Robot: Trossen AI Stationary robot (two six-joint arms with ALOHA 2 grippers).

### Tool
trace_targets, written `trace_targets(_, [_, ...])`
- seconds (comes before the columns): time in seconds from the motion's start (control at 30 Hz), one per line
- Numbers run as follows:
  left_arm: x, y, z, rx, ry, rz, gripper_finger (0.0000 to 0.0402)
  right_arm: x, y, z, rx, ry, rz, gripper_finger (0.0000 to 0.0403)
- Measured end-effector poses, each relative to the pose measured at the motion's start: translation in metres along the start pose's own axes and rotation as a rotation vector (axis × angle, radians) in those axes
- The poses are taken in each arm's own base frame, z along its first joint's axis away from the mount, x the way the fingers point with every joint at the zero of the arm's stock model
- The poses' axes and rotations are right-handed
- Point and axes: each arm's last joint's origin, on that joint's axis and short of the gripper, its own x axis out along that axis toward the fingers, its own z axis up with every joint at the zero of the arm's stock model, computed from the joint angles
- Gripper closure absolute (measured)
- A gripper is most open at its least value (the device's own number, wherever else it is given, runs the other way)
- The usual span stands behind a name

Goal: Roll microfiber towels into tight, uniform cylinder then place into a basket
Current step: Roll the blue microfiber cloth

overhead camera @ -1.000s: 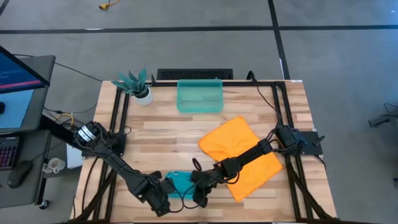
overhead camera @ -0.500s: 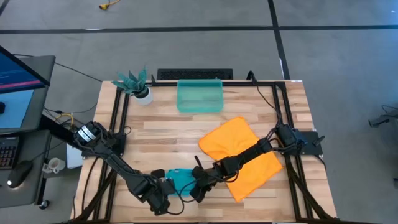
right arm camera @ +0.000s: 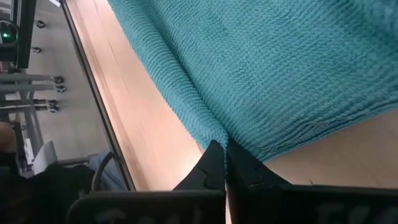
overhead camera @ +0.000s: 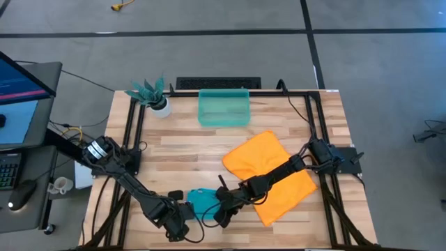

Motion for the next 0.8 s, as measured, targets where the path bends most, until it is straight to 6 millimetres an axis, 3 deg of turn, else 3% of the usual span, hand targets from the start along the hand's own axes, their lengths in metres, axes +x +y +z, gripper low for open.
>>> trace_targets(0.27, [-0.010, -0.012, -0.010, 0.051, -0.045, -0.011, 0.0297, 0.000, 0.000, 0.000, -0.005, -0.015, -0.008, 0.0393])
trace_targets(0.5, [-0.024, -0.036, -0.008, 0.212, -0.308, 0.023, 0.0307, 0.000, 0.000, 0.000, -0.008, -0.018, -0.009, 0.0392])
trace_targets(0.8, [0.002, -0.009, -0.002, 0.168, -0.304, 0.057, 0.0330, 0.000, -0.001, 0.001, -0.024, -0.028, -0.014, 0.0391])
